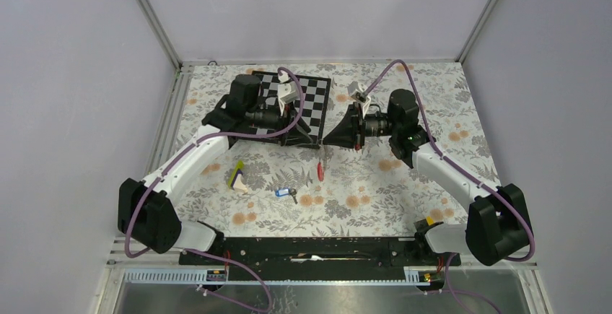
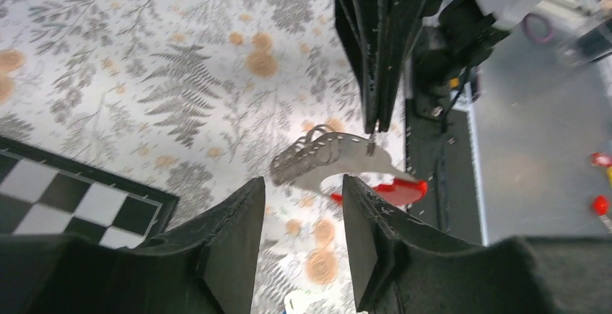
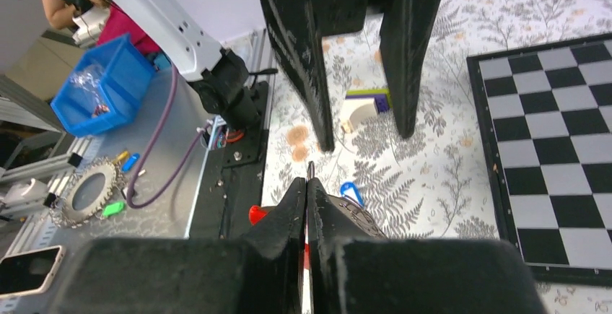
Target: Put the keys on the keyring
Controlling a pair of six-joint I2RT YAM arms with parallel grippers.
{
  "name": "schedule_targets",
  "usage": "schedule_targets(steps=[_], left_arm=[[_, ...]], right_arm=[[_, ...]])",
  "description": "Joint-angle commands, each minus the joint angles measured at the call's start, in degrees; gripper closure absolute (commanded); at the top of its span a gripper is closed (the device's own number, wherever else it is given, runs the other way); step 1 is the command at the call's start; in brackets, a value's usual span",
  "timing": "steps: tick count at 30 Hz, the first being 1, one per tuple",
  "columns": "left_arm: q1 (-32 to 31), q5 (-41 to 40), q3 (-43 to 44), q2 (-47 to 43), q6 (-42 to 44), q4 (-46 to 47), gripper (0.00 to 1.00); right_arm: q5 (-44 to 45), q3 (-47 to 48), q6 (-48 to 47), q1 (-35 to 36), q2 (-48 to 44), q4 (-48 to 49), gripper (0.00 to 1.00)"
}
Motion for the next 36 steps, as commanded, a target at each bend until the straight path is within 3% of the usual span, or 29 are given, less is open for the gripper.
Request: schedule_targets(steps=[1,15,20,25,29,31,33,36], left_arm=[[-0.09,8.81,-5.48,-3.19,-17.90,21.65,0.53],[0.09,11.73,-11.74,-3.82,-27.74,37.75,0.59],[0.11,12.25,-12.10,-3.12,-29.25,40.26,0.74],[0.09,12.38,-12.79,-2.97,-28.92,40.63,0.79],[0.09,12.38,-12.65,-2.92,-28.90,40.66,0.91],[0.09,12.24,-12.40,-3.11,-28.10,40.01,1.00],[0.09,11.41,-11.31,-3.41,-23.62,34.85,1.00],[-0.48,7.82,-7.59,-4.01,-10.97,21.18,1.00]], right_arm=[[-0.17,0.59,13.60,-0.19,0.41,16.32,0.99],[3.94,-3.74,20.60,-0.38,1.49,26.42,0.99],[3.84,-4.15,21.82,-0.36,1.75,28.22,0.98],[3.87,-4.34,21.99,-0.38,1.98,28.68,0.98],[3.83,-4.61,21.78,-0.38,2.16,28.91,0.98],[3.87,-4.94,21.15,-0.51,2.00,28.71,0.97],[3.85,-5.13,19.79,-0.84,1.56,27.60,0.94],[3.72,-4.19,13.66,-1.47,0.56,20.69,0.78]])
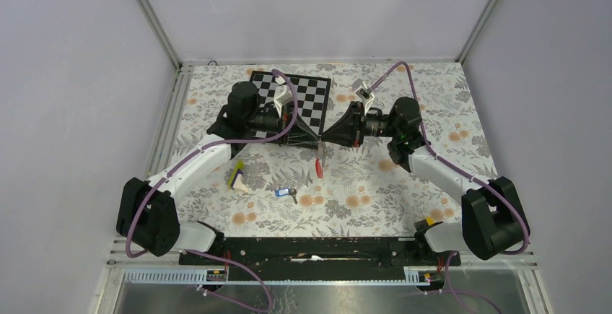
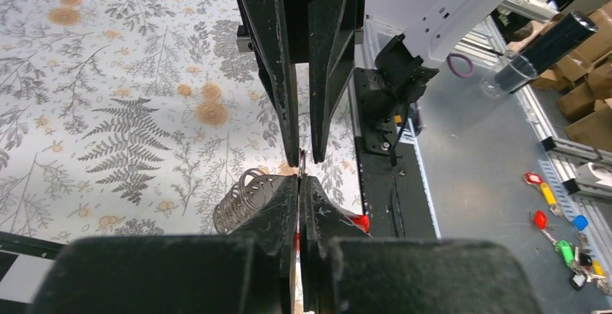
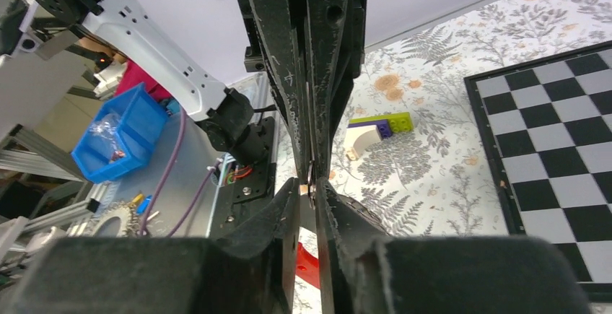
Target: Put the keys on the keyring
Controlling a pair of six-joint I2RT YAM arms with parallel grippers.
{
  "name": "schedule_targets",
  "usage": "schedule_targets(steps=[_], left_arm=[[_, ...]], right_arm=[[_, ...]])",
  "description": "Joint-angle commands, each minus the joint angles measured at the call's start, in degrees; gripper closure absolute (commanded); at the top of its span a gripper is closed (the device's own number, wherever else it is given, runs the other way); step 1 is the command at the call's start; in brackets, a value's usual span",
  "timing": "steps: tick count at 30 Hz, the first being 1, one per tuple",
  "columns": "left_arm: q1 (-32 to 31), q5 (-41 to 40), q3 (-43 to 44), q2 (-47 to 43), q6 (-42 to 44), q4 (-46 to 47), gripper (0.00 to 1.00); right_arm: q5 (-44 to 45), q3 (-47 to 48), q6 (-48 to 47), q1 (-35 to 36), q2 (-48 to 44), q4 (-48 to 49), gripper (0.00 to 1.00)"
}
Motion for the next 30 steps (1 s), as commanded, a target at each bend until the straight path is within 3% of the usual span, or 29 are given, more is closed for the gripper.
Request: schedule_targets(steps=[1,5,8,12,17,24,30], left_arm=[[-0.98,-4.20,6.38,-2.18,18.66,-18.39,1.00],[-5.98,-16.07,15.05,-1.08,34.92,-38.75,1.00],[-9.88,-23.57,20.07,0.47,40.46,-46.62,1.00],[-14.03,-31.83,24.47,2.38,44.20,-52.14,1.00],[-16.99,-36.54,26.93,4.11,45.39,-54.23,1.00],[-17.66,-37.18,28.27,5.27,44.48,-54.28,1.00],[-17.68,-34.42,28.30,5.75,43.21,-54.24,1.00]], right_arm=[[0.45,1.67,-10.71,-1.15,-2.35,-8.30,0.71],[1.84,4.51,-28.32,-1.15,-4.34,-25.71,0.50],[2.75,5.83,-36.79,-1.11,-5.49,-33.71,0.45],[3.68,6.64,-43.23,-1.12,-7.07,-40.01,0.44],[2.04,7.69,-46.10,-1.15,-7.88,-43.33,0.46],[-0.84,7.15,-47.43,-1.06,-8.50,-45.13,0.50],[-1.30,4.53,-43.58,-0.82,-7.98,-39.77,0.54]])
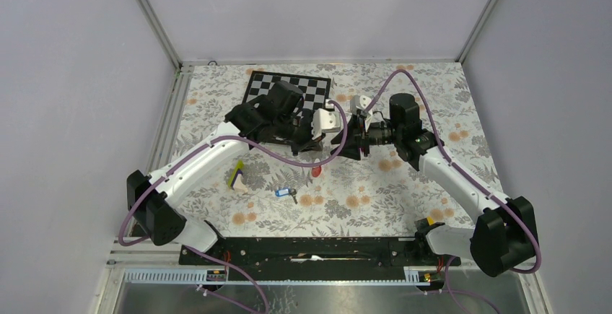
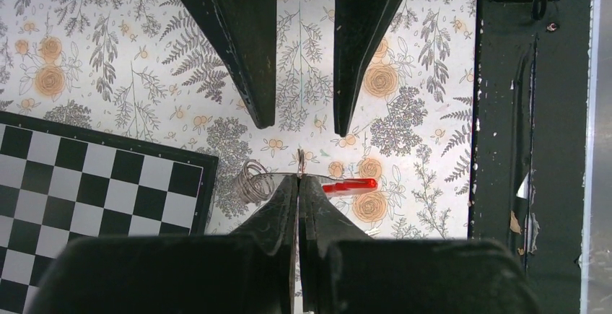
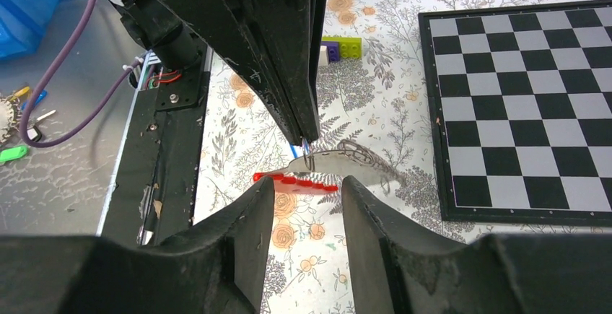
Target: Put the keys on the keyring
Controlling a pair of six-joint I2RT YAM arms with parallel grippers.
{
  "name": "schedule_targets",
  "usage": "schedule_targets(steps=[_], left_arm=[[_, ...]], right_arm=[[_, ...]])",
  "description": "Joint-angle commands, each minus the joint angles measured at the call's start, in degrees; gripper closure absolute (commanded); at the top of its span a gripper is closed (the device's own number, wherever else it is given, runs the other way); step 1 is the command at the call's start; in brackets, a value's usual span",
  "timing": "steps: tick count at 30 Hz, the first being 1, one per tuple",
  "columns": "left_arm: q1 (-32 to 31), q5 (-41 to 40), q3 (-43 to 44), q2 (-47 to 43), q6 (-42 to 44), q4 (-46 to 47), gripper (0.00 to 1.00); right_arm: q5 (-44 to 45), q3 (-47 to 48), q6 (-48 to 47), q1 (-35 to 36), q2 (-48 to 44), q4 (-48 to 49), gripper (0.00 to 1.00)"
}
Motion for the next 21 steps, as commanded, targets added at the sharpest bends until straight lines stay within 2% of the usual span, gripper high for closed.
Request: schedule_targets(steps=[1,14,18,21], left_arm=[[-0.32,2.22,2.72,0.20,-0.45,1.82,1.00],[-0.16,7.15,-1.03,-0.52,-2.15,5.70,1.00],[2.02,13.32,-4.50,-2.42,-0.05,8.12,1.00],[5.80,21.55,-7.19,-5.06,3.03,9.82,1.00]], right_arm=[[-2.23,-1.04,2.29,0.28,-1.10,5.30,0.54],[-2.09,-2.45,4.72,1.12,-0.53,8.44,0.66],[-2.58,-1.25,3.44,0.88,-1.55,5.59,0.66],[-4.48,-0.06,1.99,-0.24,-2.69,2.46,0.64]])
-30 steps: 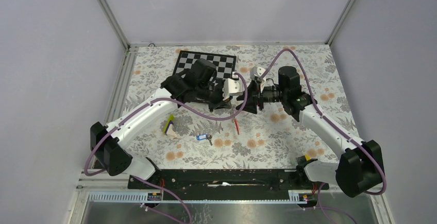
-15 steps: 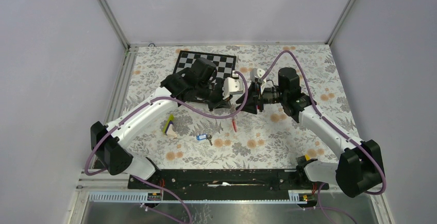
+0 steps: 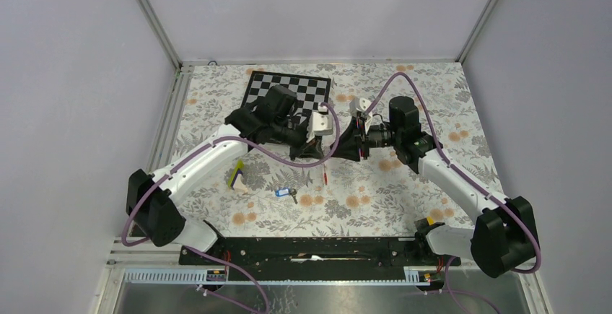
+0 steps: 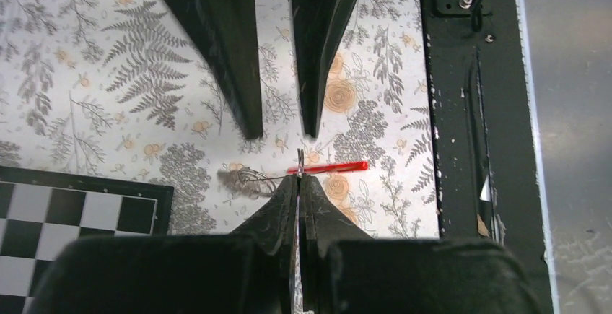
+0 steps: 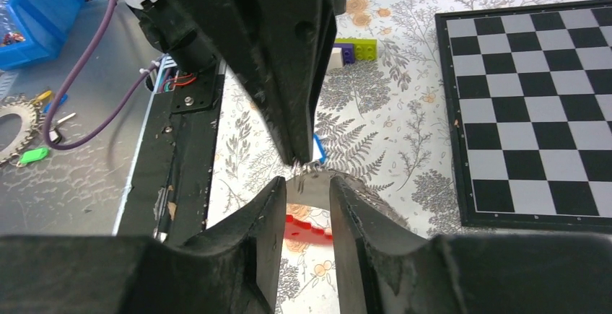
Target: Put the keys on the keyring
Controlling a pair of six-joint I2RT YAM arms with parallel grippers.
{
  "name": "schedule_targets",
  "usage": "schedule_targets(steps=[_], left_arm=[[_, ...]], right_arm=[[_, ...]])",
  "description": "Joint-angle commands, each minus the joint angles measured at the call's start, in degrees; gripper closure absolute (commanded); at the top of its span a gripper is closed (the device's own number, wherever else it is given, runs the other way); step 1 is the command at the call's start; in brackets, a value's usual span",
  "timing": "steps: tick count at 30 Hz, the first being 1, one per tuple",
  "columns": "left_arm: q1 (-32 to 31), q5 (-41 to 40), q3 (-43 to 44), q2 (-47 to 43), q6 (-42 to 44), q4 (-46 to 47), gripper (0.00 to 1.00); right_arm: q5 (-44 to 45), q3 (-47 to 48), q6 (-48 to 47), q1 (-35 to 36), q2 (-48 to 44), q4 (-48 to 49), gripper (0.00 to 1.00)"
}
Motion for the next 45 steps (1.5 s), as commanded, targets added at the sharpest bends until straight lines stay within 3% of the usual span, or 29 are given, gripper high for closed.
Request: schedule_targets(steps=[1,5,13,21,26,28,31,33,41,45], left_arm=[[5.47,14.76,-3.67,-5.79,5.29,5.16,1.00],[9.87,23.90,-7.01,-8.68,10.24,5.67,1.00],[10.27,34.23,-9.39,-9.40,24.08,-3.08,1.00],[10.27,39.03,-10.43,-9.37,24.93,-3.79,1.00],[10.31,37.86,-10.67,-9.15,24.62,-4.12,1.00],[10.27,35.77,-11.09,-9.38,19.97,-1.64,1.00],[10.27,29.61,-12.98,-10.20,0.32,12.86,1.00],[10.27,25.95,-13.39,-10.05,-7.00,17.60,1.00],[10.44,22.92,-18.58,-9.18,-26.19,35.72,1.00],[10.46,22.69,-20.34,-8.64,-30.23,41.20,1.00]], right_arm=[[-3.93,2.86,-2.19,-1.28,-3.06,-3.74,0.63],[-5.07,5.03,-3.97,-2.72,-4.64,-8.35,0.61],[-4.18,3.84,-5.48,-3.55,-5.87,-11.21,0.60],[-4.26,2.84,-5.02,-3.55,-5.55,-10.61,0.58],[-3.92,2.63,-2.63,-3.55,-5.18,-9.48,0.60],[-3.95,3.06,-2.43,-3.55,-5.13,-9.52,0.63],[-4.61,3.91,-1.20,-3.18,-4.59,-9.54,0.63],[-4.79,4.59,-0.25,-2.16,-3.97,-7.74,0.63],[-3.90,4.59,2.72,1.30,-1.02,-3.14,0.66],[-3.52,4.00,4.23,1.73,-0.17,-0.84,0.67]])
